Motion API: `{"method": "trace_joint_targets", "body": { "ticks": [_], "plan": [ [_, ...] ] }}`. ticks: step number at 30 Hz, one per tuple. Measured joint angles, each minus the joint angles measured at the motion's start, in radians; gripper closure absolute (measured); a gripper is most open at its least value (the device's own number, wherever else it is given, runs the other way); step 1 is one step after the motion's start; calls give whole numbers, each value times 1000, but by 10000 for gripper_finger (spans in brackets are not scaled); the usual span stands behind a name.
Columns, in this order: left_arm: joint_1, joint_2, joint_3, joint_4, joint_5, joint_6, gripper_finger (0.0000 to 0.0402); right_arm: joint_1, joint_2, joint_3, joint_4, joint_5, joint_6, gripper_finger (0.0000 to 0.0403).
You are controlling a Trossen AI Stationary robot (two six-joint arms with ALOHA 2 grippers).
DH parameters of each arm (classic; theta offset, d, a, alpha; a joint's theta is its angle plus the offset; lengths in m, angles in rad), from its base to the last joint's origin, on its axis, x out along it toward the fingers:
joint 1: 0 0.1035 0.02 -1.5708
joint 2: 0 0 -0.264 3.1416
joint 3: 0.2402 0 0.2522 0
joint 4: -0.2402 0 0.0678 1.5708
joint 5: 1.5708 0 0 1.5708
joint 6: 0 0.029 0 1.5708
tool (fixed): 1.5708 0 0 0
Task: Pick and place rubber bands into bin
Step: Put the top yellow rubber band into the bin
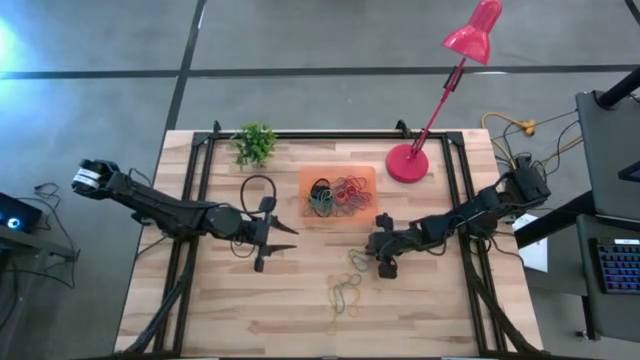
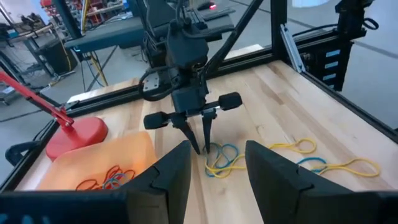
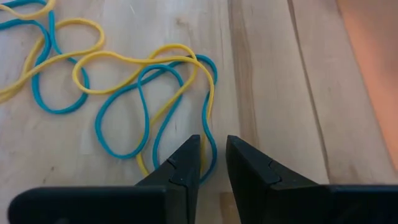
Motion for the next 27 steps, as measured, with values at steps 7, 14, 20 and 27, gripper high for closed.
{"method": "trace_joint_targets", "body": {
  "ticks": [7, 14, 20, 27],
  "plan": [
    [0, 0, 0, 10, -1, 0, 265, 0, 0, 0, -3, 2, -22, 382],
    [0, 0, 0, 11, -5, 0, 265, 6, 0, 9, -10, 1, -32, 394],
    [0, 0, 0, 9, -6, -1, 265, 14, -26, 34, -10, -12, -49, 395],
    [0, 0, -9, 7, -6, -3, 265, 29, -93, 64, -10, -15, -92, 395]
  ]
}}
